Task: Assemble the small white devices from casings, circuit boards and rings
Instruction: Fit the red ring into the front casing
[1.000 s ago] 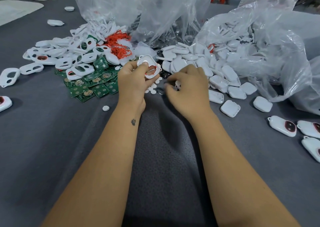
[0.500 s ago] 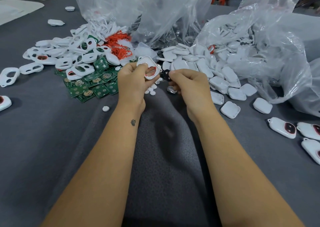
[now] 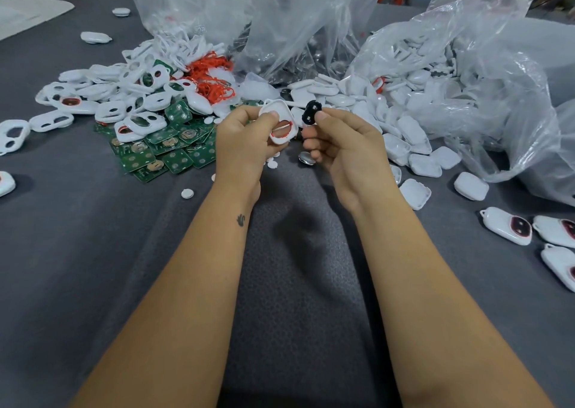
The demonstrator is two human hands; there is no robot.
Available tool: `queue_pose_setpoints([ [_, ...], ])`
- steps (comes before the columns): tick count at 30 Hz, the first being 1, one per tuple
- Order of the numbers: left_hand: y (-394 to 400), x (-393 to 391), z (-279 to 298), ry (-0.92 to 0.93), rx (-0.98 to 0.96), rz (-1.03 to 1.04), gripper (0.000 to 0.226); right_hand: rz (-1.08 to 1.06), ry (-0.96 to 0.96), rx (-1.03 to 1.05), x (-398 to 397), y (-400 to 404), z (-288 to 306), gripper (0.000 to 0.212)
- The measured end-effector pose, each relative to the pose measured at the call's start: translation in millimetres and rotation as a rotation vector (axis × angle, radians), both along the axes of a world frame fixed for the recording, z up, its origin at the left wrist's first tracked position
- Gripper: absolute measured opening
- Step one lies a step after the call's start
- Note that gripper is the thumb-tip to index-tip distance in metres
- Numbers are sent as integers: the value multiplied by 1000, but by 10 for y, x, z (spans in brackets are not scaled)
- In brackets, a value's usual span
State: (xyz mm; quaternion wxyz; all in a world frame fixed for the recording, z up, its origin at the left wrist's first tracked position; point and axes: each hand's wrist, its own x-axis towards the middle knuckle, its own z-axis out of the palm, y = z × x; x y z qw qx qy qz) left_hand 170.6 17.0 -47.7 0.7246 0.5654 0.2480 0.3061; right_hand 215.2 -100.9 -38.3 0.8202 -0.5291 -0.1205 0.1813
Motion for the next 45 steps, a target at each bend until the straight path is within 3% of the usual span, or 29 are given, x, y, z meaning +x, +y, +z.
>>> queue_pose_setpoints([
  [5, -30, 10, 4, -6, -44, -33, 13, -102, -58, -104, 24, -3, -12, 15],
  [10, -79, 32, 8, -43, -109, -48, 11, -239, -293, -234, 18, 11, -42, 13],
  [20, -123, 44, -25, -156, -127, -98, 23, -308, -574, -435, -10, 49, -90, 11],
  [32, -167, 31, 6, -129, -193, -153, 22, -404, -936, -712, -42, 40, -155, 14],
  [39, -144, 19, 12, -151, -242, -172, 24, -350, -875, -694, -30, 46, -175, 16],
  [45, -145, 12, 11, -167, -238, -203, 24, -290, -486, -418, -15, 77, -111, 13],
])
